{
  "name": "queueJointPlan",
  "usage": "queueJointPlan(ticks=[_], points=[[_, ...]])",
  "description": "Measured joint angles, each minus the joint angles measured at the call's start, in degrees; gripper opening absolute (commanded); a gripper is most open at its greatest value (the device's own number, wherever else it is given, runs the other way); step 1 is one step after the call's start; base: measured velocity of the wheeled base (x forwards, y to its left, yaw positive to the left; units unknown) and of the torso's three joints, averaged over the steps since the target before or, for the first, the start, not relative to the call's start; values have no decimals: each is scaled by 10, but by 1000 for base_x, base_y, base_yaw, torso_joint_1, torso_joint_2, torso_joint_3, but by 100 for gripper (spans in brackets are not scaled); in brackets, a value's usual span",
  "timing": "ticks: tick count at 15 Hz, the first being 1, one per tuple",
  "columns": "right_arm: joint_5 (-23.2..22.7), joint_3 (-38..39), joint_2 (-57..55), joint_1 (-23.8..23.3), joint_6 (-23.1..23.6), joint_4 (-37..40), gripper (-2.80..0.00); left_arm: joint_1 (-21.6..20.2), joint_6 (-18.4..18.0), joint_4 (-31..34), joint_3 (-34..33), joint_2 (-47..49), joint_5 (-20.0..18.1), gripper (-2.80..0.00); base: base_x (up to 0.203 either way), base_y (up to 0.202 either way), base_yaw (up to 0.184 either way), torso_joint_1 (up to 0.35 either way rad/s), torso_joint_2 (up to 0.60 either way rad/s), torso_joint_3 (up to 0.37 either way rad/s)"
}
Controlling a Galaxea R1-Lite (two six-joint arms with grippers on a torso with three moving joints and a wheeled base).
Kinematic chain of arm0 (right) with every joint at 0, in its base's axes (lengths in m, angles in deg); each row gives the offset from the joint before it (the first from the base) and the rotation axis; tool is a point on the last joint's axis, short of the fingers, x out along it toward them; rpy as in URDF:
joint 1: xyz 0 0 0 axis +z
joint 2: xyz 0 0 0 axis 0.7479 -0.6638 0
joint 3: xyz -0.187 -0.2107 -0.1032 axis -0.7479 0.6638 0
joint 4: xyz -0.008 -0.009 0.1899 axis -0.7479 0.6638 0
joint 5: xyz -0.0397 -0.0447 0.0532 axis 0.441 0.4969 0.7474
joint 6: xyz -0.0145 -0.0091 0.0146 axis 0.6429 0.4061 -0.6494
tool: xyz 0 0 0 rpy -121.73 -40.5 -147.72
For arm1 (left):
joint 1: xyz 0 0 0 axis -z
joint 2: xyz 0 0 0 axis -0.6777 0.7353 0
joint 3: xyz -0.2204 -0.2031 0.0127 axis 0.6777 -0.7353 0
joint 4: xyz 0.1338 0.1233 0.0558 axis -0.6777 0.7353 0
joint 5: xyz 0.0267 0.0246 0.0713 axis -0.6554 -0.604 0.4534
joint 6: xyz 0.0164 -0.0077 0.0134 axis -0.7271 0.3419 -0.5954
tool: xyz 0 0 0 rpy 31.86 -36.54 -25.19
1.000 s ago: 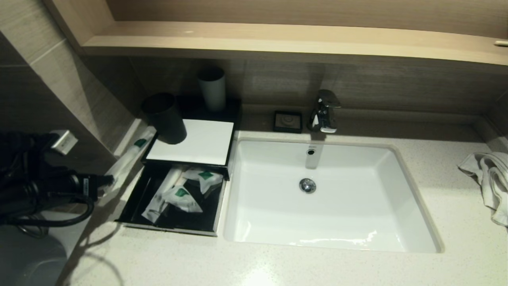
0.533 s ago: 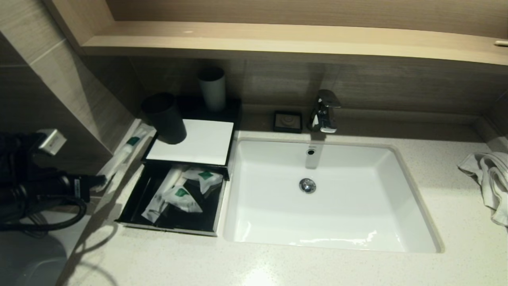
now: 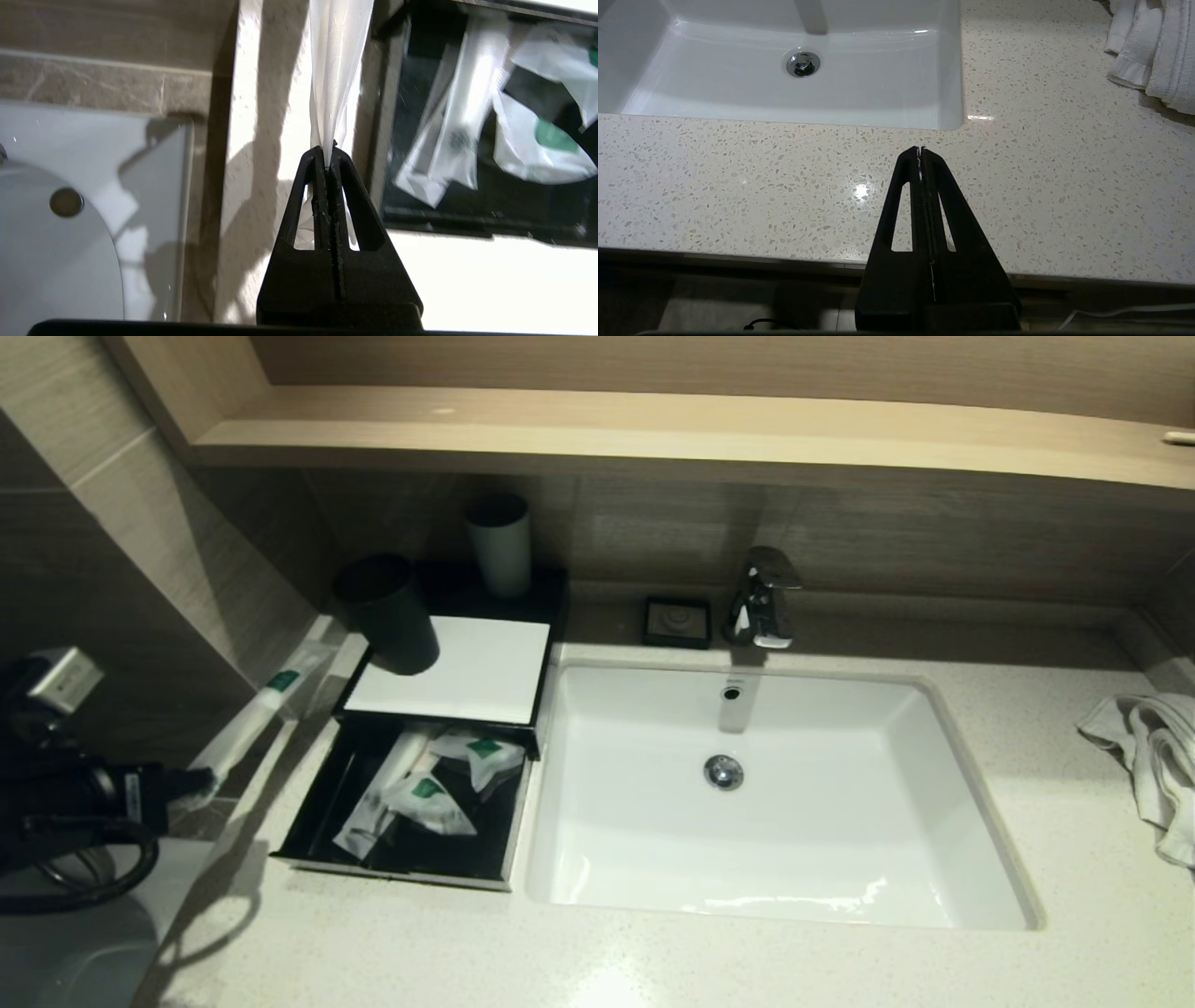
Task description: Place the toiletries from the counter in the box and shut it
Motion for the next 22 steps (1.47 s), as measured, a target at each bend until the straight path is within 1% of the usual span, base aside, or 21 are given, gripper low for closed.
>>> queueJointPlan(ticks=[4, 10, 15, 22], points=[[0, 0, 0, 0, 0, 0, -280, 0, 2, 78, 5, -49, -2, -280, 0, 0, 0, 0, 0, 0], [0, 0, 0, 0, 0, 0, -280, 1, 2, 120, 8, -93, -2, -280, 0, 0, 0, 0, 0, 0], [0, 0, 0, 0, 0, 0, -280, 10, 2, 206, 9, -136, -7, -280, 0, 0, 0, 0, 0, 0], [0, 0, 0, 0, 0, 0, -280, 34, 2, 274, 11, -179, -8, -280, 0, 0, 0, 0, 0, 0]])
